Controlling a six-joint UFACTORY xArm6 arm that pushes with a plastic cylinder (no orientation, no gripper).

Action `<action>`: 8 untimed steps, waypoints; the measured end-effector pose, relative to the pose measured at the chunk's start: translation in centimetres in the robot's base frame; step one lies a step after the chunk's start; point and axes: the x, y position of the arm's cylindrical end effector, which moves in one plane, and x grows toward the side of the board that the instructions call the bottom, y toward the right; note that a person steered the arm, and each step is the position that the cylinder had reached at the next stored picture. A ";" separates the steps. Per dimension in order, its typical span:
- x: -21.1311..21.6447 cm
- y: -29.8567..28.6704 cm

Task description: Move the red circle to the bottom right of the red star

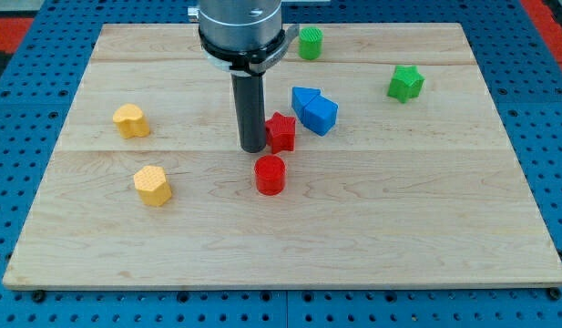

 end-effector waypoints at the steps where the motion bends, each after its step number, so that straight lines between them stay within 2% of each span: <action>1: 0.3 -1.5; 2: 1.1 -2.5; 5: 9.2 -3.0; 6: 7.7 -2.0; 7: 4.0 -0.7; 8: 4.1 -0.5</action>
